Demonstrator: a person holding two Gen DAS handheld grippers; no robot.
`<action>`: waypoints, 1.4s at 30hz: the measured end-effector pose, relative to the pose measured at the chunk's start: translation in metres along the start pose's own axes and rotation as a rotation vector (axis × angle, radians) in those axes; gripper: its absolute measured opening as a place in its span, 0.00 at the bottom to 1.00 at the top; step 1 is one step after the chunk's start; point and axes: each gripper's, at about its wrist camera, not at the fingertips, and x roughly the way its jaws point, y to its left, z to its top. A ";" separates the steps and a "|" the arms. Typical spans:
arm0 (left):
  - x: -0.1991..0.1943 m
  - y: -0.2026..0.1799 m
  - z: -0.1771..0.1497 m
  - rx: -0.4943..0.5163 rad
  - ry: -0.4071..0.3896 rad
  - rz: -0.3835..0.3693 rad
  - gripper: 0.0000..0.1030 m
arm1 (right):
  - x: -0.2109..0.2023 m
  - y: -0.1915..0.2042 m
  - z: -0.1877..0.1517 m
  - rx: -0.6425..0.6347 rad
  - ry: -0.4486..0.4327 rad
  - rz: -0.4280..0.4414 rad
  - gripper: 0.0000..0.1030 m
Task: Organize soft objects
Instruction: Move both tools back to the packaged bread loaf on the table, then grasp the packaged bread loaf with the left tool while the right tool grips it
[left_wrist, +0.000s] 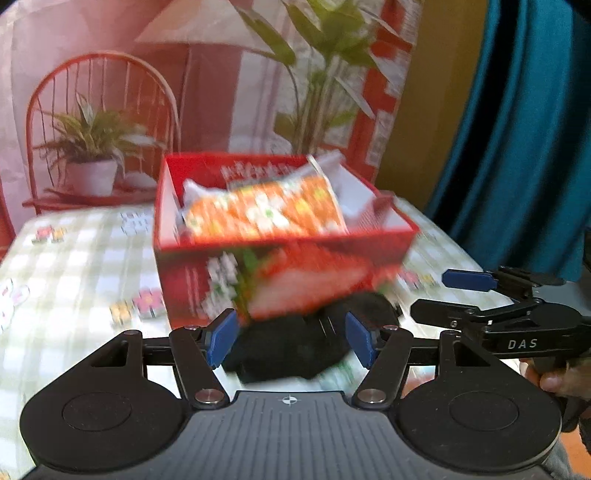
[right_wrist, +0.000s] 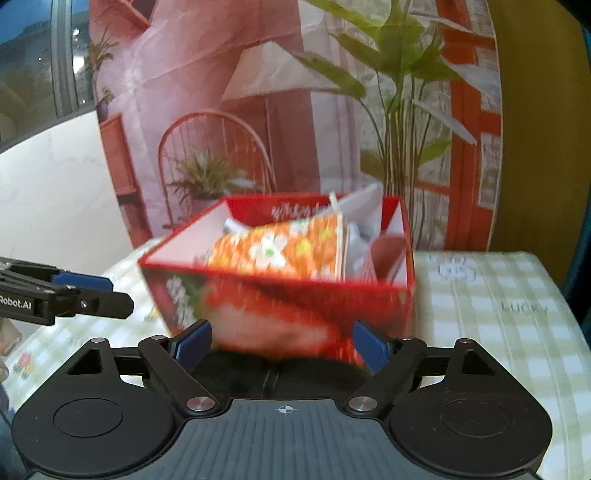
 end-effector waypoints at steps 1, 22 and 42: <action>-0.001 -0.003 -0.007 0.003 0.009 -0.007 0.65 | -0.005 0.001 -0.008 -0.001 0.011 0.004 0.79; 0.008 -0.057 -0.069 0.006 0.094 -0.140 0.53 | -0.054 0.026 -0.112 -0.142 0.180 -0.004 0.82; 0.052 -0.064 -0.090 -0.098 0.181 -0.227 0.43 | -0.038 0.024 -0.131 -0.138 0.186 0.041 0.81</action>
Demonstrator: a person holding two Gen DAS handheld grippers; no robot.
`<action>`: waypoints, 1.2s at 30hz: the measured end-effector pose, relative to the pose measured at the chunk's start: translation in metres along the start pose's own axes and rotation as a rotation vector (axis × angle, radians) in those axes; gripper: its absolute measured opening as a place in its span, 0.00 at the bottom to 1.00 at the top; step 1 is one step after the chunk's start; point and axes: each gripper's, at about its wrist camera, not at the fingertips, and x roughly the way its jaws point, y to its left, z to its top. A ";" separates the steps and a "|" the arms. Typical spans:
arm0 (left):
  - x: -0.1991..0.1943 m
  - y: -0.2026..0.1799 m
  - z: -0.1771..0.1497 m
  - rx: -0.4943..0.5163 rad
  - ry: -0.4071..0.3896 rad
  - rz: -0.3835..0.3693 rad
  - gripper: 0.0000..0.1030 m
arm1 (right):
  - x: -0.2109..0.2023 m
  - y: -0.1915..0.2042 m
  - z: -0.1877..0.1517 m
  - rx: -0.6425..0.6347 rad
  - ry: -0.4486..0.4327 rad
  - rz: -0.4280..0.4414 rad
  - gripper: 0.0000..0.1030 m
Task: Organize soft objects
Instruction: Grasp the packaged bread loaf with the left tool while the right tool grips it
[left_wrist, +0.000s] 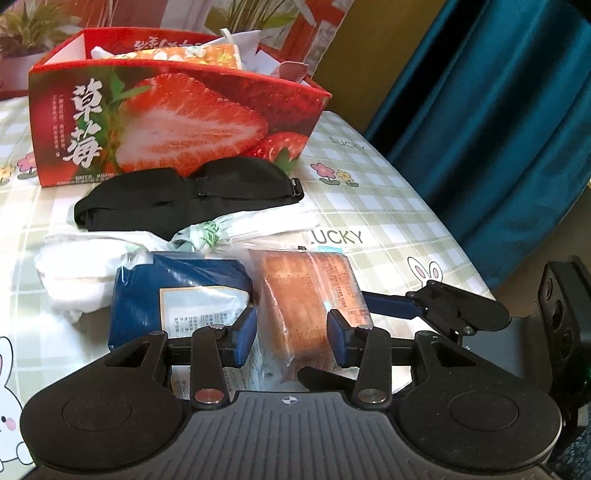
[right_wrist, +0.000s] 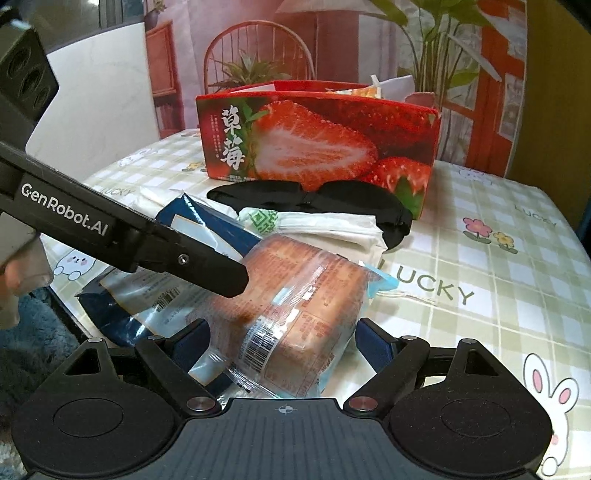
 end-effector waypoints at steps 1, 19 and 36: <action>0.000 0.000 -0.001 -0.001 -0.001 -0.002 0.43 | 0.001 0.000 -0.001 0.002 -0.002 0.001 0.81; 0.030 0.002 0.008 0.020 0.043 -0.027 0.48 | 0.000 0.003 -0.006 -0.014 -0.039 0.010 0.70; 0.006 -0.006 -0.009 0.029 -0.065 -0.010 0.38 | -0.006 0.011 -0.005 -0.056 -0.075 0.034 0.67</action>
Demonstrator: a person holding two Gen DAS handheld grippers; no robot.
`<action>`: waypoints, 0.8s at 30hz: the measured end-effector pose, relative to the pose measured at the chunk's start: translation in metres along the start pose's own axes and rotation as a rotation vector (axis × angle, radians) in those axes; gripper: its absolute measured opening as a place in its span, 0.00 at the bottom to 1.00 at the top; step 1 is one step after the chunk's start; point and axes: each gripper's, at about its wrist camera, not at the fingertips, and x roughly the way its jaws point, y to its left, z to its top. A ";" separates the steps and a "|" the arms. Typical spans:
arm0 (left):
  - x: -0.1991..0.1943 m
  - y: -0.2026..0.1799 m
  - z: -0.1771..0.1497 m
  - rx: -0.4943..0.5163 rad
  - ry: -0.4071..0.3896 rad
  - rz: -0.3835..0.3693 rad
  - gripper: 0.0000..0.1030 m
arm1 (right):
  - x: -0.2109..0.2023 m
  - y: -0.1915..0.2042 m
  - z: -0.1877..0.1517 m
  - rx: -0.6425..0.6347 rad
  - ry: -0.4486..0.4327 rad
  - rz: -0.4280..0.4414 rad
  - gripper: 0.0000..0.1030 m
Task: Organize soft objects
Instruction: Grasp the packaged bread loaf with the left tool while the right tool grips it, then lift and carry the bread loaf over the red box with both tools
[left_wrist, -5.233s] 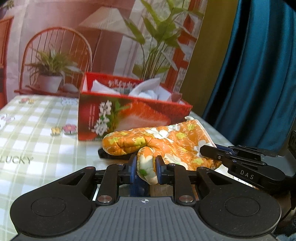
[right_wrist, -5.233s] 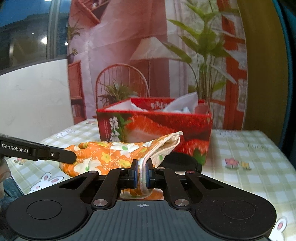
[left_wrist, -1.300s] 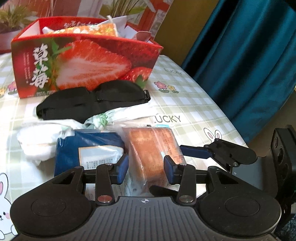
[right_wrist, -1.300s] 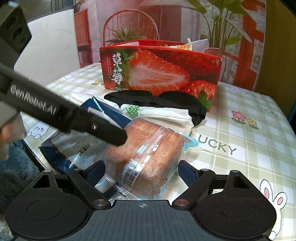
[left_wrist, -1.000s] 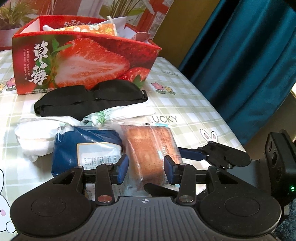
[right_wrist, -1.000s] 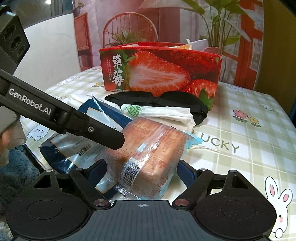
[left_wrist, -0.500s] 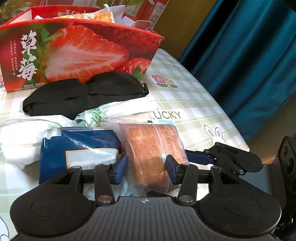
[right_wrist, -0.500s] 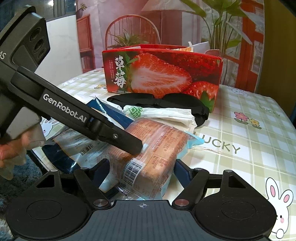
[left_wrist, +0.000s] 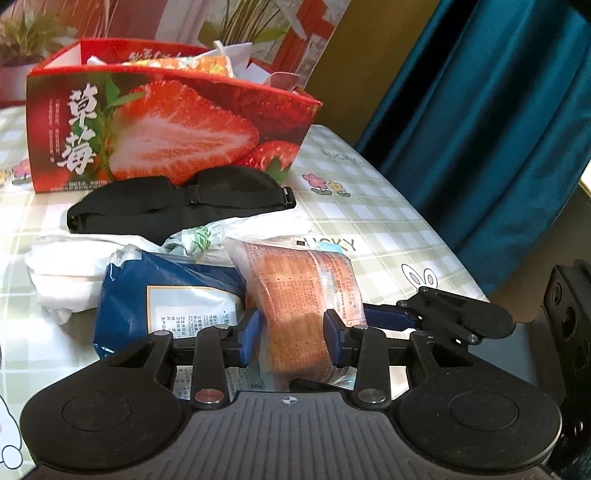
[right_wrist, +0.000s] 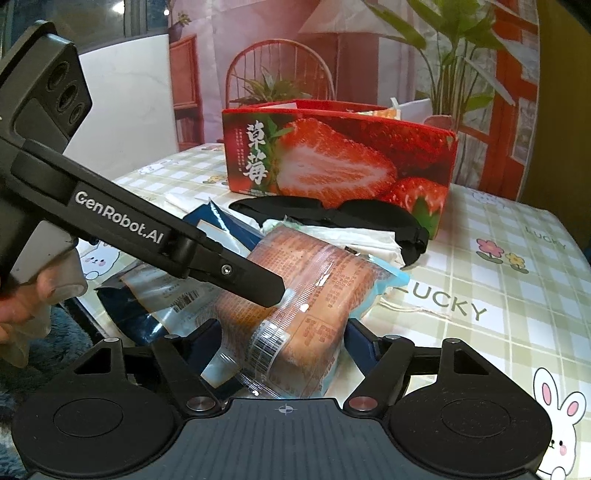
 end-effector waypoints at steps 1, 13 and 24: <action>0.000 0.000 0.000 0.004 -0.001 0.002 0.38 | 0.000 0.000 0.000 0.000 -0.001 0.002 0.67; -0.006 0.005 -0.006 -0.015 -0.017 -0.005 0.38 | -0.005 0.005 -0.001 -0.028 -0.020 0.010 0.65; -0.021 -0.001 0.008 0.039 -0.017 -0.027 0.38 | -0.012 0.002 0.005 -0.019 -0.057 0.031 0.64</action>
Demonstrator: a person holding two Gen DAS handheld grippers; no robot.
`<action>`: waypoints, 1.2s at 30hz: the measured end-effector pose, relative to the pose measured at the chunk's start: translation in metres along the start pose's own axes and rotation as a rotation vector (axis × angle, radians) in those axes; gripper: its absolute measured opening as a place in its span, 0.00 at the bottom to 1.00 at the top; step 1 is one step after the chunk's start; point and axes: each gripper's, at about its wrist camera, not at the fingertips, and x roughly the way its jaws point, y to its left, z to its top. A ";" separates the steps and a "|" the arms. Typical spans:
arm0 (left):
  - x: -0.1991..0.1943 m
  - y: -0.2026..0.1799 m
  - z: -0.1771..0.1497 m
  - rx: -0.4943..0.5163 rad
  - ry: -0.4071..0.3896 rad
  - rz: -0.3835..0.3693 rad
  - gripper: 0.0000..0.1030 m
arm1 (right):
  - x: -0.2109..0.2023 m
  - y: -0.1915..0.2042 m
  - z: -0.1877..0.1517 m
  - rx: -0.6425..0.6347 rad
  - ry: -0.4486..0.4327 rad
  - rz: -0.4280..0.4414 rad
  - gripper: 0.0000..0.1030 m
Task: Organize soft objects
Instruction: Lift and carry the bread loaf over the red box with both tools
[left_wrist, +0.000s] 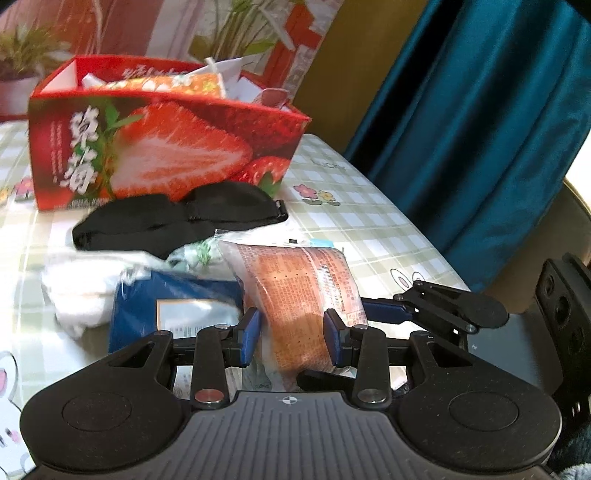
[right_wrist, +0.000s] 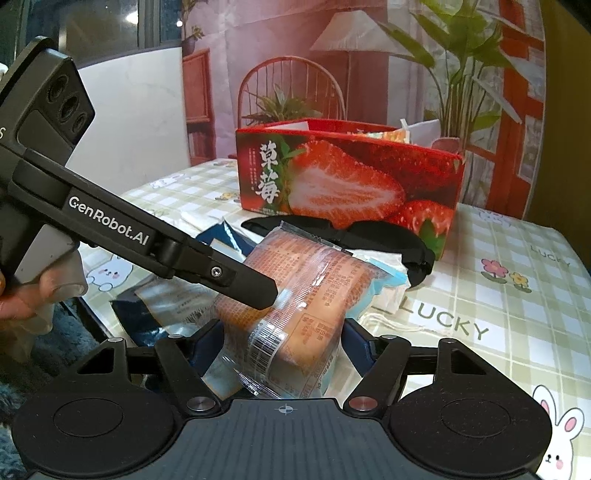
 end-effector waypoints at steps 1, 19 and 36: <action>-0.002 -0.001 0.002 0.011 0.000 -0.002 0.38 | -0.001 -0.001 0.002 0.008 -0.005 0.005 0.64; -0.035 0.015 0.081 0.020 -0.127 0.031 0.37 | 0.010 -0.031 0.093 -0.022 -0.042 0.077 0.64; -0.025 0.108 0.165 -0.180 -0.247 0.197 0.39 | 0.133 -0.023 0.211 -0.214 -0.109 0.050 0.60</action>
